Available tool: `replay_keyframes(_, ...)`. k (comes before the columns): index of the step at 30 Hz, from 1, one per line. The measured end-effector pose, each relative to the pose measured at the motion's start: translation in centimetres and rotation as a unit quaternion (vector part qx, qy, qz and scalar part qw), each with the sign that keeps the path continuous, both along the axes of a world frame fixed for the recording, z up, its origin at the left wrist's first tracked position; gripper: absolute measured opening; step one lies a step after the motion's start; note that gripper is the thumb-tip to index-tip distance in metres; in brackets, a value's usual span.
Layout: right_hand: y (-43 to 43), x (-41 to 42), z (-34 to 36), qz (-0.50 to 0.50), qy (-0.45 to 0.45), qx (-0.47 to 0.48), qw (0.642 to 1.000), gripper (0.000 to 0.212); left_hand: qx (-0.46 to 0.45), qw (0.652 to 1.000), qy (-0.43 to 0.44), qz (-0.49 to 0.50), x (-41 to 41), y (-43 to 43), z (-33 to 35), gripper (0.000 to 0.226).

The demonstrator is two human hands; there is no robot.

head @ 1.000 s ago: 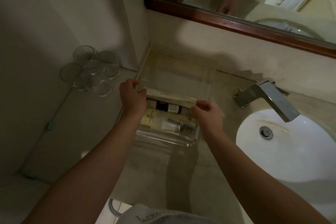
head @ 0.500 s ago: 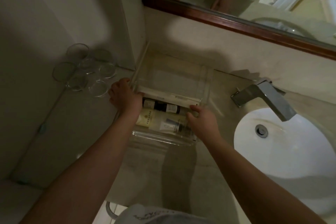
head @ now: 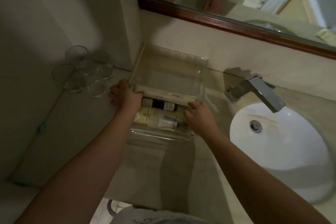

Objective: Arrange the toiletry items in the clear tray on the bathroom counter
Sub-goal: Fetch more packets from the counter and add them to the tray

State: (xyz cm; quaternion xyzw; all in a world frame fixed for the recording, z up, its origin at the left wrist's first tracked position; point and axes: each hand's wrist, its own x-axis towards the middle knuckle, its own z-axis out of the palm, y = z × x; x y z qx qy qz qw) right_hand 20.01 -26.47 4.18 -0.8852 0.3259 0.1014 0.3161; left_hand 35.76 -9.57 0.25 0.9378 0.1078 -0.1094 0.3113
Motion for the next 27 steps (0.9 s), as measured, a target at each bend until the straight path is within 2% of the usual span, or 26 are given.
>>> replay_keyframes(4,-1.0,-3.2,0.9,-0.017,-0.035,0.009,0.999,0.05,0.015,1.0,0.008,0.019,-0.9,-0.5,1.4,0.075)
replay_keyframes(8,-3.2,-8.4,1.6,-0.055,-0.072,0.012,0.996,0.05,0.021,0.998,-0.064,0.011,-4.3,-2.2,3.9,0.067)
replay_keyframes(13,-6.8,-17.4,2.3,-0.11,-0.067,0.015,0.992,0.053,0.012,0.978,-0.169,-0.123,-13.8,-8.4,6.1,0.058)
replay_keyframes(16,-9.2,-24.4,2.9,-0.156,-0.075,0.012,0.985,0.053,-0.041,0.945,-0.218,-0.239,-20.9,-13.0,6.8,0.048)
replay_keyframes(18,-11.2,-30.1,3.3,-0.196,-0.084,-0.003,0.977,0.053,-0.101,0.924,-0.181,-0.322,-26.5,-16.4,6.8,0.042)
replay_keyframes(21,-14.0,-38.5,3.3,-0.255,-0.085,-0.014,0.963,0.054,-0.139,0.89,-0.085,-0.427,-34.5,-21.2,6.0,0.042)
replay_keyframes(23,-15.6,-43.7,3.1,-0.292,-0.076,-0.018,0.953,0.054,-0.156,0.868,-0.038,-0.47,-39.2,-23.9,5.3,0.039)
replay_keyframes(27,-17.7,-51.7,3.4,-0.359,-0.071,-0.017,0.93,0.052,-0.153,0.838,0.002,-0.525,-46.3,-28.0,4.9,0.035)
